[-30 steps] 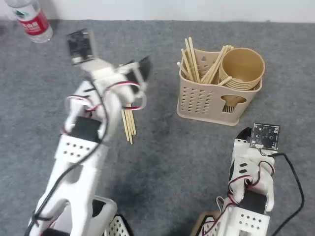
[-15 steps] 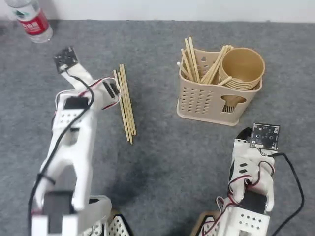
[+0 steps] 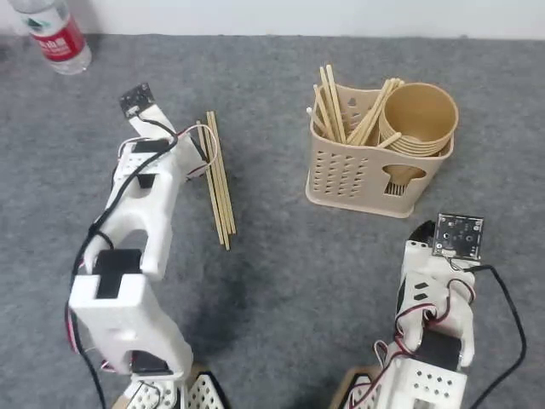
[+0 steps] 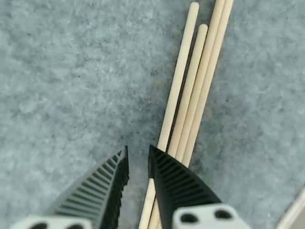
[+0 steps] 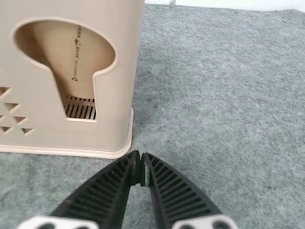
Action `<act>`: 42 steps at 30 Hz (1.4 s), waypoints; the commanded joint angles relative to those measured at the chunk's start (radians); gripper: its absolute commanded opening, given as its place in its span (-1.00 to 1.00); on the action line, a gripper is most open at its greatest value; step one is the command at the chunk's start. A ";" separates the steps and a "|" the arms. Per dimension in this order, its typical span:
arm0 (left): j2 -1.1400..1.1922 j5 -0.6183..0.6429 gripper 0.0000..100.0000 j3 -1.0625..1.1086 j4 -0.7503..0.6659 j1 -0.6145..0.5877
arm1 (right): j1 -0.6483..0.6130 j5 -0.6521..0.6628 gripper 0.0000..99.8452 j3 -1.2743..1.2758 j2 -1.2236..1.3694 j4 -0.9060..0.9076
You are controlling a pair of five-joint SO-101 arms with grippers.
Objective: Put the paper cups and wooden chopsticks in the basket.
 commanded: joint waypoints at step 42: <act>0.856 -0.060 -0.97 -1.581 1.008 -0.063 | -0.007 0.017 -0.98 0.014 -0.010 -0.019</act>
